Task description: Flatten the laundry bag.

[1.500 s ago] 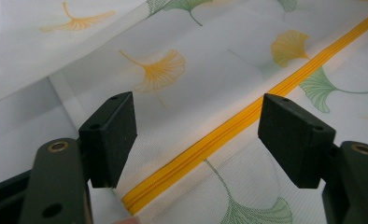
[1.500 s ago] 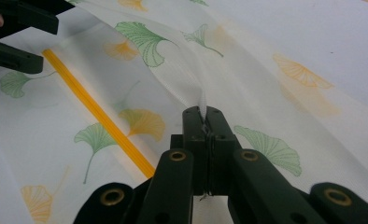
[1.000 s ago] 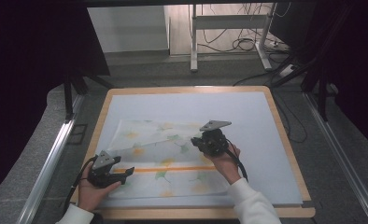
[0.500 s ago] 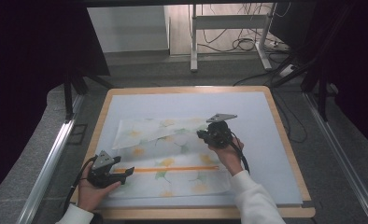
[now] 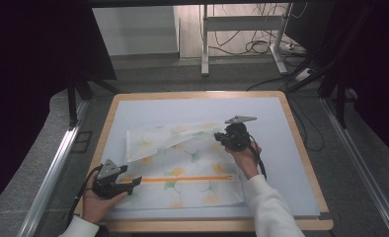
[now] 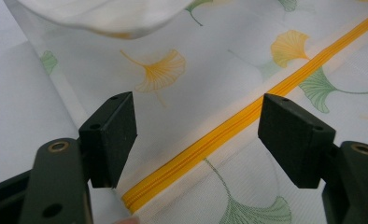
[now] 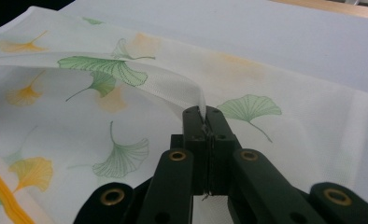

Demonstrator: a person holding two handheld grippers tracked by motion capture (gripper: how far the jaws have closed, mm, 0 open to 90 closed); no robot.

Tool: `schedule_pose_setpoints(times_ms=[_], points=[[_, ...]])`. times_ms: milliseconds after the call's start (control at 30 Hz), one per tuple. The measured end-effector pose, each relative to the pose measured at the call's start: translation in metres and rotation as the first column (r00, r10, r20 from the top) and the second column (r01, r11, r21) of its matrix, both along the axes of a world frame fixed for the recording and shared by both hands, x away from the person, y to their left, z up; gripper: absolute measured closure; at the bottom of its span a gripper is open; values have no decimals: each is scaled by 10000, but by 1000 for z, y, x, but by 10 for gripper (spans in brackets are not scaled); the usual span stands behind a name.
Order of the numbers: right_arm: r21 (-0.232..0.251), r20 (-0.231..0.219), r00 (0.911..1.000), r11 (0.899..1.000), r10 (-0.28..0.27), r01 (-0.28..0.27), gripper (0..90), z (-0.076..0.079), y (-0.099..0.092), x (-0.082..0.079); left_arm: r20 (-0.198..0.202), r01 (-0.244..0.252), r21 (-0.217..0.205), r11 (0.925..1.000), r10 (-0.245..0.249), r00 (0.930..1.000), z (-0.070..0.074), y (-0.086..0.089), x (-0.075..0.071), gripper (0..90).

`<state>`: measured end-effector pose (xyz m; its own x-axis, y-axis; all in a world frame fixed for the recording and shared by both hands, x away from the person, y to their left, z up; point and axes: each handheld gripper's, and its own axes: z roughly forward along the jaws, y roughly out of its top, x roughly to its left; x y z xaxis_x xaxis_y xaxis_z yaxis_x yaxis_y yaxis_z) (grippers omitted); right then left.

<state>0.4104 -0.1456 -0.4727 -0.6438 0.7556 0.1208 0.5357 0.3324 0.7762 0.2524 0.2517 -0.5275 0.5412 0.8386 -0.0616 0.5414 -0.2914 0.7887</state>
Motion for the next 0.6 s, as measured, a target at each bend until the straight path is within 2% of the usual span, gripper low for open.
schedule_pose_setpoints(times_ms=[300, 433, 600], points=[[198, 57, 9996, 9994, -283, 282, 882, 4, -6, 9, -1, -81, -10, 10000, 81, 10000, 1, 1, 0, 280], [224, -114, 9990, 9988, -442, 445, 882, 1, -5, 18, -32, -52, -46, 10000, 51, 10000, 0, 2, 1, 280], [37, -452, 9969, 9979, -644, 646, 883, -7, 2, 33, -1, 51, -61, 10000, -51, 10000, 0, 3, 0, 288]])
